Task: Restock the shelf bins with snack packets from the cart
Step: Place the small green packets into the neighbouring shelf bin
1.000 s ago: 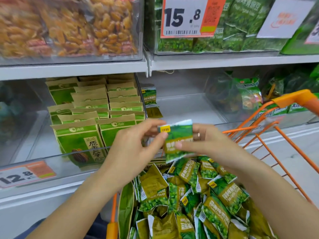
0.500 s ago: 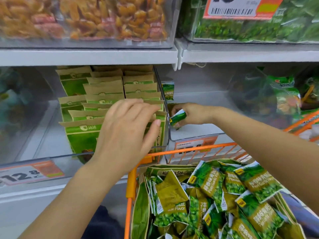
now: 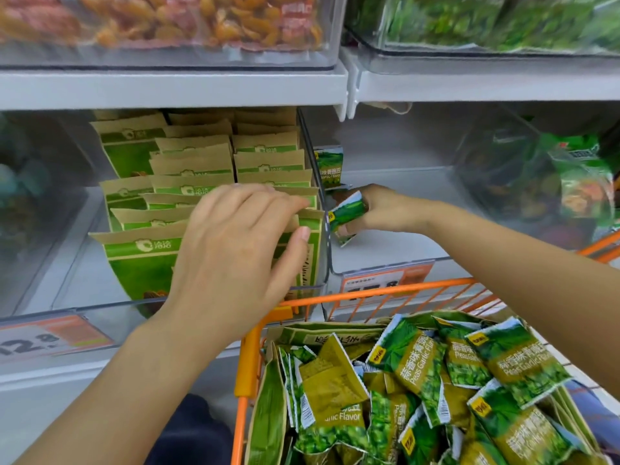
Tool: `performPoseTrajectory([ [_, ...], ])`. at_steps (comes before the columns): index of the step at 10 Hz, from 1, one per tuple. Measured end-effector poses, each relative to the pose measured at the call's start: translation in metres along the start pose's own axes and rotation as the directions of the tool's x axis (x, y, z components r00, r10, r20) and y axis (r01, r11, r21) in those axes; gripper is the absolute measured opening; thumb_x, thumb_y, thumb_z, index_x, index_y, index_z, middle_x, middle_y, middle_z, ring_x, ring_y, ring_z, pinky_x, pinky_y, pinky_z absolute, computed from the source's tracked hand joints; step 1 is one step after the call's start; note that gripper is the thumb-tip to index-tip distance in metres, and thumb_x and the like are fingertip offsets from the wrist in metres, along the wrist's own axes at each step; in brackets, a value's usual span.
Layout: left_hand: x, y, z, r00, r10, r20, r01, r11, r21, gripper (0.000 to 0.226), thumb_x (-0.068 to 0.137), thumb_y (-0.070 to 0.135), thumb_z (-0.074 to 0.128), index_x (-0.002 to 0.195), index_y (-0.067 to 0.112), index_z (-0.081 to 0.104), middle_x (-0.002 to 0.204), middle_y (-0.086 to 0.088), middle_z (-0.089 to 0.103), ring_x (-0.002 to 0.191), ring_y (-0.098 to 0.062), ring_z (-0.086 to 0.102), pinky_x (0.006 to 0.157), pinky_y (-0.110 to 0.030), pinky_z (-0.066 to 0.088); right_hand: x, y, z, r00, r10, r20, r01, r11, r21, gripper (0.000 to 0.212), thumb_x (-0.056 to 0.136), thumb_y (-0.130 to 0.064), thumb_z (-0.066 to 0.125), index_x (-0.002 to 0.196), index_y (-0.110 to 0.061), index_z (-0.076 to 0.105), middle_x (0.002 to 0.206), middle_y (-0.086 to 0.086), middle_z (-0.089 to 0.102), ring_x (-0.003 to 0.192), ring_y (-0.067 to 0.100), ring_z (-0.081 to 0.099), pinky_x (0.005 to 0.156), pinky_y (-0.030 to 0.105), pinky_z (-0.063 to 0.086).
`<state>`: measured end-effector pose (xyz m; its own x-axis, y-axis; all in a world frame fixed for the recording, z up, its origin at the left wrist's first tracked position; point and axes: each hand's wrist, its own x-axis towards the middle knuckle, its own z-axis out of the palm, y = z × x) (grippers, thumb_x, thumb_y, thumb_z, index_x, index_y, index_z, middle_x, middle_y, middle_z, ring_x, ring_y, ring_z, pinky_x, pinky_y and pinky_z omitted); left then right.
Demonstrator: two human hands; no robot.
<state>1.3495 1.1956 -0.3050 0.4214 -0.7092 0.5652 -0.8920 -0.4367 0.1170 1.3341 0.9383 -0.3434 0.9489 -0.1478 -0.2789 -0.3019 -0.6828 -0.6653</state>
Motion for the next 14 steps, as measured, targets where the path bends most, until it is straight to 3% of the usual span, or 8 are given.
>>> performPoseTrajectory([
  [2,0.002,0.001,0.001,1.000,0.004,-0.011,-0.004,1.000,0.007,0.030,0.095,0.029,0.047,0.110,0.013,0.068,0.096,0.002,0.068,0.103,-0.023,0.061,0.093,-0.033,0.033,0.034,-0.002,-0.007,0.972,0.055,-0.227,-0.001,0.973,0.232,0.032,0.073,-0.007,0.081,0.102,-0.013,0.068,0.106,0.007,0.070,0.101,0.021,0.064,0.097,0.038,0.050],
  [3,0.003,0.001,0.001,1.000,0.006,-0.010,-0.006,1.000,0.001,0.030,0.095,0.029,0.046,0.109,0.013,0.068,0.097,0.002,0.068,0.101,-0.023,0.061,0.092,-0.032,0.034,0.056,-0.002,-0.007,0.924,0.167,-0.345,-0.043,0.940,0.338,0.036,0.068,-0.004,0.083,0.101,-0.010,0.070,0.104,0.010,0.071,0.100,0.024,0.066,0.096,0.043,0.051],
  [5,0.002,0.000,0.001,1.000,0.015,-0.017,-0.015,1.000,-0.010,0.030,0.096,0.029,0.046,0.108,0.013,0.068,0.096,0.002,0.067,0.099,-0.023,0.061,0.091,-0.032,0.034,0.070,-0.011,-0.001,0.809,0.387,-0.443,-0.372,0.920,0.125,0.061,0.076,-0.022,0.078,0.124,-0.002,0.047,0.120,0.013,0.058,0.114,0.030,0.056,0.077,0.032,0.044],
  [6,0.003,-0.001,0.001,1.000,0.018,-0.017,-0.018,1.000,-0.012,0.030,0.096,0.030,0.046,0.108,0.013,0.068,0.096,0.002,0.067,0.098,-0.022,0.061,0.091,-0.031,0.034,0.064,-0.017,0.002,0.801,0.400,-0.445,-0.426,0.904,0.044,0.060,0.079,-0.022,0.076,0.125,-0.004,0.043,0.124,0.014,0.056,0.113,0.030,0.055,0.083,0.033,0.045],
  [8,0.003,-0.001,0.001,1.000,0.017,-0.014,-0.017,1.000,-0.009,0.031,0.097,0.030,0.045,0.108,0.013,0.068,0.095,0.003,0.067,0.094,-0.021,0.061,0.092,-0.031,0.035,0.062,-0.014,-0.003,0.828,0.458,-0.324,-0.438,0.888,0.138,0.033,0.073,-0.014,0.083,0.083,-0.008,0.051,0.099,0.013,0.063,0.091,0.026,0.063,0.090,0.038,0.054],
  [10,0.003,-0.002,0.002,1.000,0.023,-0.015,-0.023,1.000,-0.006,0.031,0.097,0.030,0.044,0.107,0.013,0.068,0.093,0.003,0.067,0.093,-0.021,0.061,0.091,-0.031,0.035,0.071,-0.019,0.002,0.824,0.443,-0.354,-0.386,0.895,0.222,0.032,0.076,-0.009,0.078,0.095,-0.006,0.053,0.105,0.014,0.062,0.103,0.030,0.065,0.090,0.039,0.054],
  [12,0.004,-0.002,0.002,1.000,0.020,-0.014,-0.020,1.000,-0.002,0.030,0.097,0.030,0.045,0.107,0.014,0.068,0.092,0.004,0.066,0.092,-0.021,0.061,0.091,-0.031,0.035,0.069,-0.023,0.013,0.808,0.223,-0.545,-0.301,0.952,-0.057,0.051,0.088,-0.021,0.065,0.127,0.000,0.040,0.130,0.020,0.051,0.121,0.034,0.048,0.093,0.034,0.041],
  [14,0.004,-0.001,0.002,1.000,0.022,-0.013,-0.022,1.000,0.001,0.030,0.097,0.030,0.045,0.107,0.013,0.068,0.092,0.003,0.067,0.092,-0.022,0.062,0.091,-0.032,0.036,0.077,-0.023,0.013,0.768,0.483,-0.420,-0.287,0.846,0.450,0.053,0.080,-0.004,0.072,0.119,-0.004,0.037,0.124,0.016,0.054,0.108,0.029,0.057,0.091,0.040,0.053],
])
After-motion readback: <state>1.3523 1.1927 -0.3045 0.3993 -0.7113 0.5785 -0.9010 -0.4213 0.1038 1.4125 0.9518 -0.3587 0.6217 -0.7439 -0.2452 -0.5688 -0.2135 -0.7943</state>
